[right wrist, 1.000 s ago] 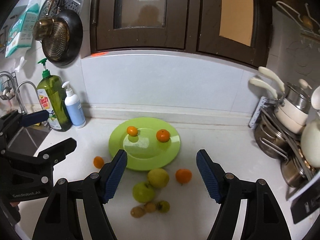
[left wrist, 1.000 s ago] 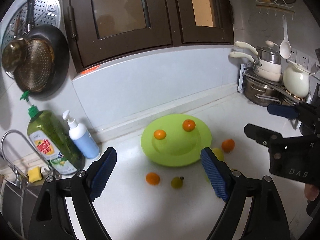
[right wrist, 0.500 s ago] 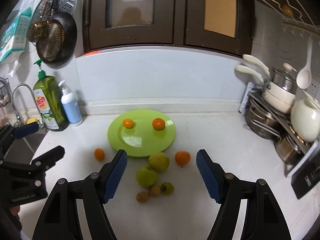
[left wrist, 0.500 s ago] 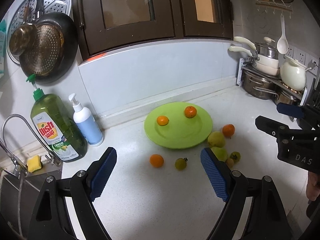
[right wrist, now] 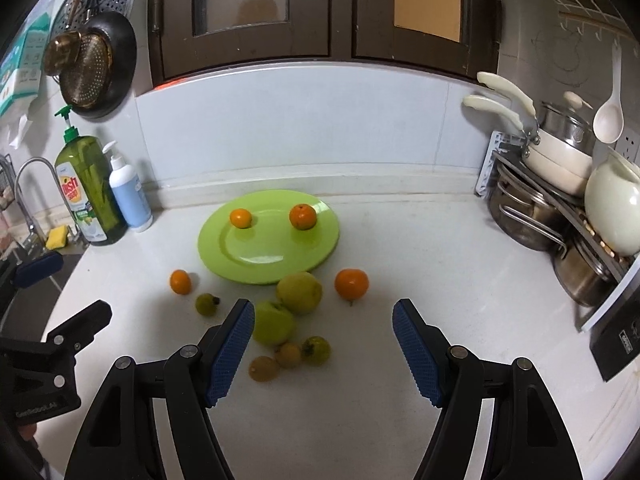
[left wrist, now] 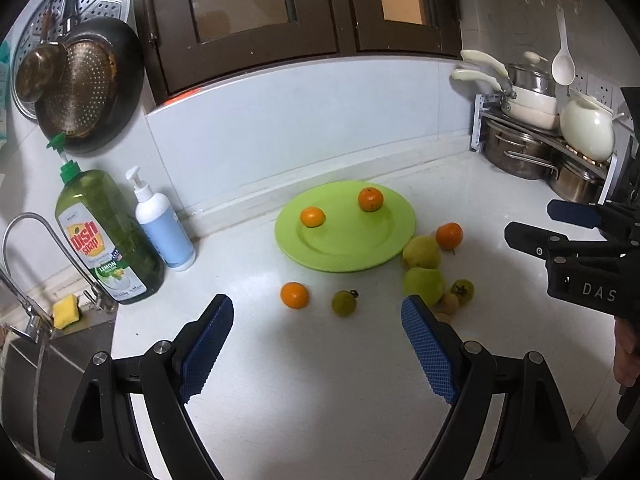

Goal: Organize fruits
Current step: 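Withdraw both open tools from the plate back toward the fruit, then grasp the brown kiwi with the left tool while the right tool grasps the green tomato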

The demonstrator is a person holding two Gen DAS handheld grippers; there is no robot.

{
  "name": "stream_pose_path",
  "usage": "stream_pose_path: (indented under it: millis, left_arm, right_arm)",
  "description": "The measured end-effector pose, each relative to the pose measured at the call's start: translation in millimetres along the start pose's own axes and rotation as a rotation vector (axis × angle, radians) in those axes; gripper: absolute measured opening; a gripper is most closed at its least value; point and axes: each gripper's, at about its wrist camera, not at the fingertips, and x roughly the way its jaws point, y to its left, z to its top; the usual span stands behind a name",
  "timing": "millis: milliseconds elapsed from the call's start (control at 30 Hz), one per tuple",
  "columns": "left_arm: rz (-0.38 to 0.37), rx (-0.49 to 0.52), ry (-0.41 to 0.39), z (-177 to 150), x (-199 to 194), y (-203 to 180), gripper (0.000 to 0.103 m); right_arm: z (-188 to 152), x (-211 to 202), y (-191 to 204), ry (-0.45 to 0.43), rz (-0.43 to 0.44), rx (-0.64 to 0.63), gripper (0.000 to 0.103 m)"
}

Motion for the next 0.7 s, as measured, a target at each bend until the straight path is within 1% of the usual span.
stream_pose_path:
  millis: [233,333,433,500,600,667,700]
  left_arm:
    - [-0.010,0.000,-0.003,-5.3,11.4,-17.5,0.086]
    - [-0.013,-0.006,0.016,-13.6,18.2,-26.9,0.086]
    - [-0.037,-0.014,0.036,-22.4,24.1,-36.5,0.084]
    - [-0.045,0.004,0.040,-27.4,27.1,-44.4,0.083]
    - [-0.055,0.069,0.025,-34.5,33.0,-58.2,0.081]
    - [-0.068,0.090,0.026,-36.5,37.9,-63.1,0.075]
    - [-0.080,0.095,0.030,-37.7,41.2,-65.3,0.074]
  right_arm:
    - [-7.5,14.9,-15.6,0.033,0.020,-0.016,0.072]
    - [-12.9,23.2,-21.9,0.049,0.039,-0.026,0.072]
    - [-19.7,31.8,-27.9,0.068,0.058,-0.033,0.072]
    - [-25.3,37.2,-30.9,0.078,0.067,-0.046,0.072]
    - [-33.5,45.0,-32.4,0.095,0.092,-0.068,0.072]
    - [-38.1,50.9,-32.7,0.106,0.117,-0.085,0.072]
    - [-39.9,54.0,-32.6,0.109,0.130,-0.096,0.072]
